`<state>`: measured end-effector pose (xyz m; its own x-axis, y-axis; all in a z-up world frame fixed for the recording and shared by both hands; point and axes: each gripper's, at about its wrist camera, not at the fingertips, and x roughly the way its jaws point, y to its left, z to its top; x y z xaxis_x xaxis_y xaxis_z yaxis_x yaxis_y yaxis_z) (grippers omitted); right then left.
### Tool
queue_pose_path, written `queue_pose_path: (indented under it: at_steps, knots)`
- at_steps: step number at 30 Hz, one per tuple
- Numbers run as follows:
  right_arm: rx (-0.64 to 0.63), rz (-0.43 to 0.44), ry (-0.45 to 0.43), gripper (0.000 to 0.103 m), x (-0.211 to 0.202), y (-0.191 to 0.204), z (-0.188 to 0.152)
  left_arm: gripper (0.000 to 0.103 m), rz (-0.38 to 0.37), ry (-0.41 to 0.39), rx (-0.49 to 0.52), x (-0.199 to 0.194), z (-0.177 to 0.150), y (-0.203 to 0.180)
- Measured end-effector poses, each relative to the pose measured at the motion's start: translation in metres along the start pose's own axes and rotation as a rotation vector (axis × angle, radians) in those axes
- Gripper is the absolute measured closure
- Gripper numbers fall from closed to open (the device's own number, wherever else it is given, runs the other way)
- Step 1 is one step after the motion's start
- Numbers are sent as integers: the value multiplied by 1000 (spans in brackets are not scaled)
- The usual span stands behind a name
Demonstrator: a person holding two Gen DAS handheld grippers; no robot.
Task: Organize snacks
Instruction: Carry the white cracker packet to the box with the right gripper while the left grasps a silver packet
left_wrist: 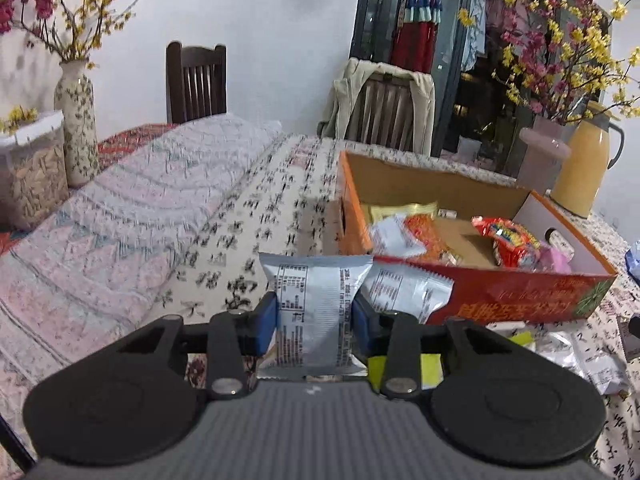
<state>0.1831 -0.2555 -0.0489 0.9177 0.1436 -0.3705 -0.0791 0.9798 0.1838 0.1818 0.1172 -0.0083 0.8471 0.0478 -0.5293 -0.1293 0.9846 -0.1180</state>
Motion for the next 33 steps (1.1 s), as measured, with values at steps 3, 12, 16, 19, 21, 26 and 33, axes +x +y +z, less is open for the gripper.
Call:
queue_pose_path:
  at_steps: [3,12,16,19,21,26,33]
  knots:
    - [-8,15,-29,80,-6,6,10,64,-8,-34,12,-7,11,-5]
    - [-72,74,-113,80,-1,39,50,64,-55,-125,68,-13,50,-33]
    - [-91,89,-130,80,12,54,67,64,-72,-146,87,-6,70,-49]
    - [-108,103,-134,80,25,65,79,64,-82,-160,102,1,82,-60]
    - [-120,111,-133,80,35,71,86,64,-87,-166,112,6,89,-66]
    - [-105,124,-126,80,61,83,94,64,-86,-187,128,24,100,-79]
    - [-76,115,-87,80,84,78,81,64,-66,-159,132,52,87,-77]
